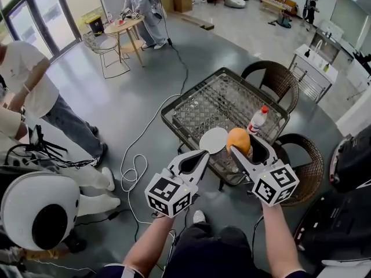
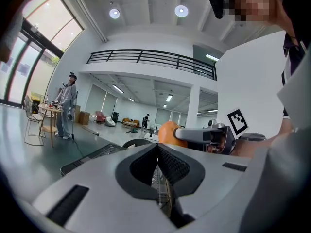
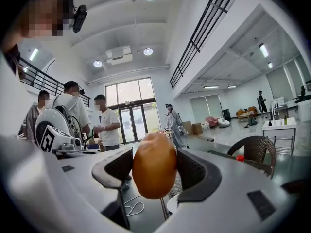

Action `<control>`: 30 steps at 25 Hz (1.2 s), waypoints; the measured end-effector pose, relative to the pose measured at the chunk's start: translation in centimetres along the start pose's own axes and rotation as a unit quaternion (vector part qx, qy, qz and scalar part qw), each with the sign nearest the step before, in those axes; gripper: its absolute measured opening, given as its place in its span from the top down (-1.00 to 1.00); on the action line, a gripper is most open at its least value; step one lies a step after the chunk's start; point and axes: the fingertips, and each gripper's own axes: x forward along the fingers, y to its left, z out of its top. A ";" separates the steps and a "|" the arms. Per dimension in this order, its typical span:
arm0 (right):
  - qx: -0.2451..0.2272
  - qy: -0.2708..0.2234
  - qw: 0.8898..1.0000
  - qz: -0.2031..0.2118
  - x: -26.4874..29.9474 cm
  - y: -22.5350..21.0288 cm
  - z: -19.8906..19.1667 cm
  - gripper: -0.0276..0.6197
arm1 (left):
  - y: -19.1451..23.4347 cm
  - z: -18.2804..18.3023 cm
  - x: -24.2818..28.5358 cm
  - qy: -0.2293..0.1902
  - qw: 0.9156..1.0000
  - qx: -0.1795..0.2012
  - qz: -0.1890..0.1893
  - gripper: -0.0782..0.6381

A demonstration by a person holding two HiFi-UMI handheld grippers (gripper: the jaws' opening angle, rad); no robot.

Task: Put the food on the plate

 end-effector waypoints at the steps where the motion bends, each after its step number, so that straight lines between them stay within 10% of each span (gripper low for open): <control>1: 0.001 0.003 1.000 -0.001 0.4 -0.3 -0.2 0.02 | 0.5 -0.3 0.2 0.003 1.000 -0.003 0.001 0.76; 30: 0.023 0.078 0.989 0.120 12.0 -6.0 -3.4 0.02 | 8.5 -1.2 5.2 0.030 0.990 -0.023 0.135 0.76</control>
